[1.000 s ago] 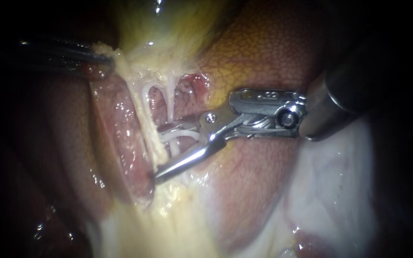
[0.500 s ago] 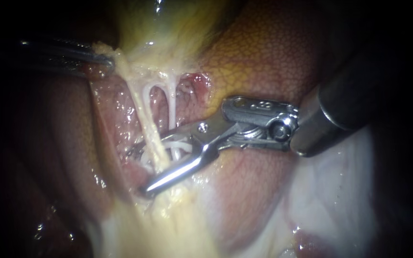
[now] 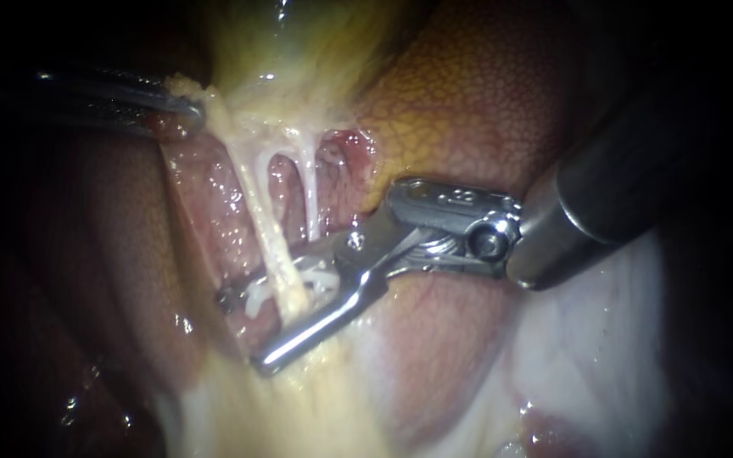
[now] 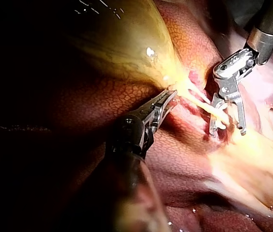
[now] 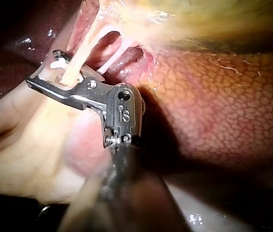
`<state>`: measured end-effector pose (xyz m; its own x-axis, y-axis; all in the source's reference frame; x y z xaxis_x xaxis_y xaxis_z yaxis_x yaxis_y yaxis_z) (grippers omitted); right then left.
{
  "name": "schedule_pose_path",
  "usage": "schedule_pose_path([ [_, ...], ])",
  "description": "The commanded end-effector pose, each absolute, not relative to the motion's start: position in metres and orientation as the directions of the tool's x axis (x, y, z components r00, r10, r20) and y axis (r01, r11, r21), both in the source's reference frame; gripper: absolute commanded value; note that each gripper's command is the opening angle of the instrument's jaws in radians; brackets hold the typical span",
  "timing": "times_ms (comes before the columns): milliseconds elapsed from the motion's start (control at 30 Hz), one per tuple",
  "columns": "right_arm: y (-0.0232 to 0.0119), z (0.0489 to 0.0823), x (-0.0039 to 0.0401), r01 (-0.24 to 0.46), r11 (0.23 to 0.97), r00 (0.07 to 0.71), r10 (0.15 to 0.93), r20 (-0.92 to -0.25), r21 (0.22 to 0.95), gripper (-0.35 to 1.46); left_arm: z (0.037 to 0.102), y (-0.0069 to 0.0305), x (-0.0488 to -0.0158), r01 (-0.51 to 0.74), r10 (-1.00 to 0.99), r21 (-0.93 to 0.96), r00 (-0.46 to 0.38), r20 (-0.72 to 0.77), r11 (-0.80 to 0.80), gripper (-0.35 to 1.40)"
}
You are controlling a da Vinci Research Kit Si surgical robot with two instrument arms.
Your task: Clipping first clip left tube
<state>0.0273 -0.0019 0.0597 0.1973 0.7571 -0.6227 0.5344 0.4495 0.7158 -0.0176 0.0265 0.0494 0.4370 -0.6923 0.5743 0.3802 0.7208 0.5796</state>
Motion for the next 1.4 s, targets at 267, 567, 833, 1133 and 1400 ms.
schedule_pose_path([
  [267, -0.0021, 0.0593, 0.0279, 0.584, 0.421, 0.191, 0.76, -0.621, 0.695, 0.37, 0.0493, 0.0265, -0.0175, 0.379, -0.692, 0.58, 0.437, 0.574, 0.721, -0.35],
  [567, -0.0021, 0.0593, 0.0278, 0.583, 0.405, 0.203, 0.767, -0.609, 0.704, 0.09, 0.0493, 0.0266, -0.0174, 0.377, -0.692, 0.582, 0.438, 0.574, 0.721, -0.35],
  [833, -0.0019, 0.0595, 0.0276, 0.58, 0.38, 0.22, 0.779, -0.588, 0.721, -0.27, 0.0493, 0.0266, -0.0173, 0.376, -0.692, 0.582, 0.438, 0.574, 0.721, -0.35],
  [1133, -0.0017, 0.0596, 0.0274, 0.562, 0.318, 0.263, 0.806, -0.53, 0.764, -0.35, 0.0493, 0.0266, -0.0173, 0.376, -0.692, 0.582, 0.438, 0.574, 0.721, -0.35],
  [1400, -0.002, 0.0596, 0.0274, 0.558, 0.304, 0.275, 0.811, -0.517, 0.772, -0.35, 0.0493, 0.0265, -0.0173, 0.376, -0.692, 0.582, 0.438, 0.574, 0.721, -0.35],
])
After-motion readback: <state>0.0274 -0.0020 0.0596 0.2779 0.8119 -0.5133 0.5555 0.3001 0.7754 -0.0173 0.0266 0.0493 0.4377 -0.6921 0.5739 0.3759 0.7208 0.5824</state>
